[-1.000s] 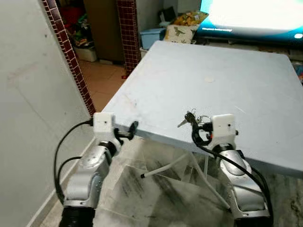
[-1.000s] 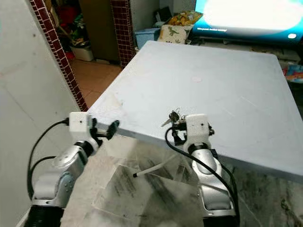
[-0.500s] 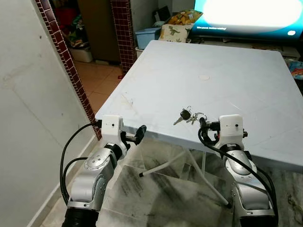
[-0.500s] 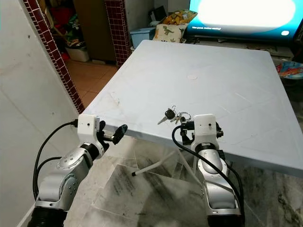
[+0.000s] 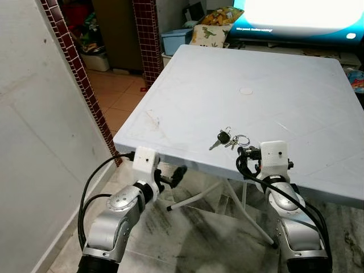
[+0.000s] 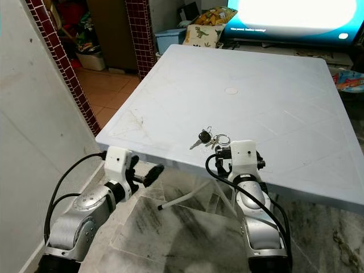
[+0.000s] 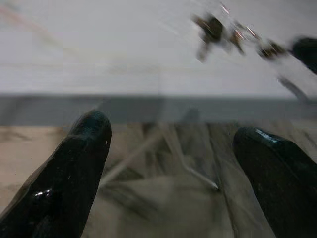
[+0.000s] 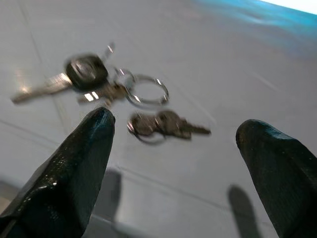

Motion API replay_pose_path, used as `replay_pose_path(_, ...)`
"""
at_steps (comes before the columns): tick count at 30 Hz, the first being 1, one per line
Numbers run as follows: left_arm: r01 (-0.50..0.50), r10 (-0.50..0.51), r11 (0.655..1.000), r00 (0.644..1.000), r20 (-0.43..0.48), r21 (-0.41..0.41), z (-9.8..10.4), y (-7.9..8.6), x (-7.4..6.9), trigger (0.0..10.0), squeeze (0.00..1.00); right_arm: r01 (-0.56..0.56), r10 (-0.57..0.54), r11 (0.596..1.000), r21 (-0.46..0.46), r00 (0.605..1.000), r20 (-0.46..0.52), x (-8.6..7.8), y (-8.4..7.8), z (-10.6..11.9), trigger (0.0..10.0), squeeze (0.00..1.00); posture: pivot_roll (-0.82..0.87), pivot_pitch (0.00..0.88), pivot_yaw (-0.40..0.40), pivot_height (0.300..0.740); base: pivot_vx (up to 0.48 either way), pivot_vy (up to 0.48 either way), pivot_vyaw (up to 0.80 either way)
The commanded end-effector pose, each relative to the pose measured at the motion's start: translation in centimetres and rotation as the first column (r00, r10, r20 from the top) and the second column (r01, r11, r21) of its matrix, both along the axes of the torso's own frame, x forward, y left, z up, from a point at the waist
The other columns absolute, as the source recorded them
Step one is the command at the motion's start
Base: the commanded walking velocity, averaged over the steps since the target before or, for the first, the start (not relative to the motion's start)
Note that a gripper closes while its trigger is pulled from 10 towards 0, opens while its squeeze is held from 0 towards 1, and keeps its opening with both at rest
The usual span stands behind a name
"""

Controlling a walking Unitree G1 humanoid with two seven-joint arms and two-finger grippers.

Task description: Hang keys on a hook

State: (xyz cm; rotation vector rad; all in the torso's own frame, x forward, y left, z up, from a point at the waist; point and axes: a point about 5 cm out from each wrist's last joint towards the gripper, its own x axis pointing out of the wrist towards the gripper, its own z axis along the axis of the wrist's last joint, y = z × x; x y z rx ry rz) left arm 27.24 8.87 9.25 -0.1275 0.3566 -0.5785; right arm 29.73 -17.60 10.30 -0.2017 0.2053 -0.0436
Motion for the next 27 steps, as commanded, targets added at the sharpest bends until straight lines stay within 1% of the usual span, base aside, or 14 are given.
replay_pose_path(1, 0.051, -0.051, 0.999, 0.999, -0.002, 0.011, 0.1, -0.4, -0.4, 10.0, 0.00, 0.007, -0.007, 1.000, -0.007, 1.000, 0.010, 0.6, -0.3, 0.3, 10.0, 0.00, -0.01, 0.065, 0.073, 0.740, 0.000, 0.000, 0.00)
replay_pose_path(6, 0.085, -0.085, 0.996, 0.996, 0.008, 0.009, 0.5, -0.6, -0.5, 10.0, 0.00, 0.019, -0.019, 1.000, -0.014, 1.000, 0.000, 1.6, -1.2, 0.2, 10.0, 0.00, 0.00, 0.071, 0.081, 0.740, 0.000, 0.000, 0.00)
replay_pose_path(10, 0.083, -0.083, 0.997, 0.996, 0.022, 0.007, 0.9, -0.5, -0.3, 10.0, 0.00, 0.029, -0.029, 0.999, -0.021, 1.000, 0.004, 2.1, -1.8, 0.4, 10.0, 0.00, 0.00, 0.071, 0.082, 0.740, 0.000, 0.000, 0.00)
replay_pose_path(11, 0.082, -0.082, 0.997, 0.996, 0.038, 0.001, 1.2, -0.4, -0.2, 10.0, 0.00, 0.043, -0.042, 0.999, -0.028, 0.999, 0.019, 2.3, -2.2, 0.7, 10.0, 0.00, 0.00, 0.071, 0.083, 0.740, 0.000, 0.000, 0.00)
replay_pose_path(14, 0.058, -0.058, 0.998, 0.995, 0.080, -0.009, 1.9, -0.2, 0.0, 10.0, 0.00, 0.055, -0.053, 0.998, -0.029, 0.997, 0.057, 2.2, -2.4, 1.4, 10.0, 0.00, 0.00, 0.072, 0.083, 0.740, 0.000, 0.000, 0.00)
replay_pose_path(15, -0.007, 0.009, 1.000, 0.993, 0.118, -0.011, 2.4, 0.5, 0.4, 10.0, 0.00, 0.050, -0.046, 0.998, -0.041, 0.994, 0.098, 1.7, -2.1, 2.1, 10.0, 0.00, 0.00, 0.074, 0.085, 0.740, 0.000, 0.000, 0.00)
replay_pose_path(16, -0.007, 0.009, 1.000, 0.993, 0.118, -0.011, 2.4, 0.5, 0.4, 10.0, 0.00, 0.050, -0.046, 0.998, -0.041, 0.994, 0.098, 1.7, -2.1, 2.1, 10.0, 0.00, 0.00, 0.074, 0.085, 0.740, 0.000, 0.000, 0.00)
replay_pose_path(17, -0.045, 0.047, 0.999, 0.990, 0.135, -0.017, 2.7, 1.0, 0.5, 10.0, 0.00, 0.050, -0.045, 0.998, -0.041, 0.992, 0.118, 1.2, -2.0, 2.5, 10.0, 0.00, 0.00, 0.074, 0.085, 0.740, 0.000, 0.000, 0.00)
replay_pose_path(18, -0.045, 0.047, 0.999, 0.990, 0.135, -0.017, 2.7, 1.0, 0.5, 10.0, 0.00, 0.050, -0.045, 0.998, -0.041, 0.992, 0.118, 1.2, -2.0, 2.5, 10.0, 0.00, 0.00, 0.074, 0.085, 0.740, 0.000, 0.000, 0.00)
replay_pose_path(19, -0.076, 0.080, 0.997, 0.983, 0.163, -0.028, 3.2, 1.8, 0.4, 10.0, 0.00, 0.044, -0.040, 0.999, -0.032, 0.989, 0.143, 0.2, -1.5, 3.1, 10.0, 0.00, 0.00, 0.079, 0.087, 0.740, 0.000, 0.000, 0.00)
replay_pose_path(23, -0.101, 0.105, 0.994, 0.976, 0.192, -0.030, 3.7, 2.6, -0.1, 10.0, 0.00, 0.032, -0.028, 0.999, -0.020, 0.985, 0.168, -1.3, -0.8, 3.6, 10.0, 0.00, -0.01, 0.083, 0.091, 0.740, 0.000, 0.000, 0.00)
replay_pose_path(25, -0.104, 0.107, 0.994, 0.974, 0.200, -0.028, 4.0, 3.1, -1.0, 10.0, 0.00, 0.029, -0.029, 1.000, 0.003, 0.985, 0.171, -2.9, -0.4, 3.9, 10.0, 0.00, -0.01, 0.083, 0.091, 0.740, 0.000, 0.000, 0.00)
replay_pose_path(26, -0.104, 0.107, 0.994, 0.974, 0.200, -0.028, 4.0, 3.1, -1.0, 10.0, 0.00, 0.029, -0.029, 1.000, 0.003, 0.985, 0.171, -2.9, -0.4, 3.9, 10.0, 0.00, -0.01, 0.083, 0.091, 0.740, 0.000, 0.000, 0.00)
replay_pose_path(27, -0.097, 0.099, 0.995, 0.975, 0.199, -0.024, 4.0, 3.4, -1.5, 10.0, 0.00, 0.022, -0.025, 1.000, 0.020, 0.985, 0.169, -3.7, -0.2, 4.0, 10.0, 0.00, -0.01, 0.090, 0.092, 0.740, 0.000, 0.000, 0.00)
